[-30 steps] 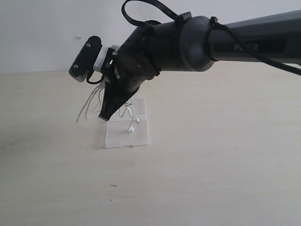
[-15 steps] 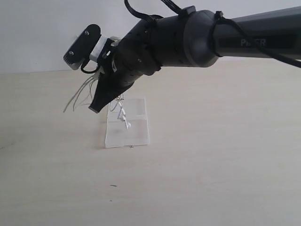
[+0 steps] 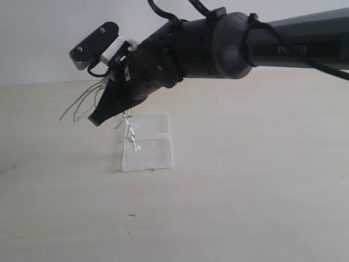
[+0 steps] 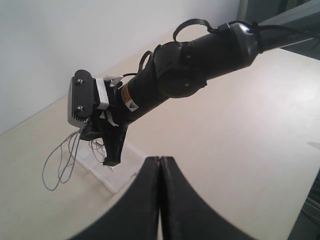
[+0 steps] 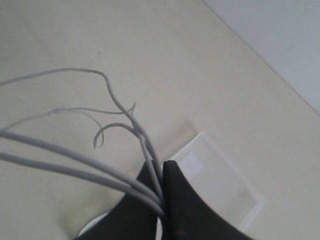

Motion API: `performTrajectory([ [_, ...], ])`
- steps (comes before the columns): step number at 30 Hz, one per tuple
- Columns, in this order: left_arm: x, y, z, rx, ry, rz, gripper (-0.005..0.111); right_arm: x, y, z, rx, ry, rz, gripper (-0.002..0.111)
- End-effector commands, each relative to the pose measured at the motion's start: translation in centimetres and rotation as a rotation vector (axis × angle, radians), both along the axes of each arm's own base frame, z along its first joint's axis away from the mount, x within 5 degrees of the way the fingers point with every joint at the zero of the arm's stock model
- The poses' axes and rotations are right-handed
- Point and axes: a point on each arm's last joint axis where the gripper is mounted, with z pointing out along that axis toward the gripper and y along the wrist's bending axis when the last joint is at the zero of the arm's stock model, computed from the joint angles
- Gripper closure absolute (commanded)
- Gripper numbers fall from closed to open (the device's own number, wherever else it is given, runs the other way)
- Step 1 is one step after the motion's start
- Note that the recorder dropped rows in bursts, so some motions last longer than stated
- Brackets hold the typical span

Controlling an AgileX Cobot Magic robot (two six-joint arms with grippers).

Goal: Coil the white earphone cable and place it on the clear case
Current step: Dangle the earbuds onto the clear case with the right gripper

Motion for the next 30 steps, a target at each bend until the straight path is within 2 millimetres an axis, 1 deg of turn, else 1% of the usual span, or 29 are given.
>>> performTrajectory([
  [1, -0.3, -0.1, -0.1, -0.010, 0.006, -0.016, 0.107, 0.4, 0.2, -0.7, 0.017, 0.019, -0.019, 0.108],
  [5, -0.3, -0.1, -0.2, -0.003, 0.014, -0.019, 0.107, 0.4, 0.3, -0.8, 0.062, 0.041, -0.049, 0.108],
  [8, -0.3, -0.1, -0.2, -0.003, 0.014, -0.019, 0.107, 0.3, 0.7, -0.4, 0.161, 0.074, -0.081, 0.108],
  [10, -0.3, -0.1, -0.2, -0.003, 0.014, -0.019, 0.107, 0.3, 0.8, -0.3, 0.187, 0.077, -0.088, 0.108],
  [16, -0.3, -0.1, -0.2, -0.003, 0.014, -0.019, 0.107, 0.5, 0.5, -0.5, 0.168, 0.094, -0.098, 0.108],
  [21, -0.3, -0.1, -0.2, -0.003, 0.014, -0.019, 0.107, 0.7, -0.1, -0.8, 0.116, 0.103, -0.101, 0.108],
  [30, -0.3, -0.1, -0.2, -0.002, 0.017, -0.021, 0.107, 1.0, -0.7, -1.2, 0.098, 0.134, -0.126, 0.108],
])
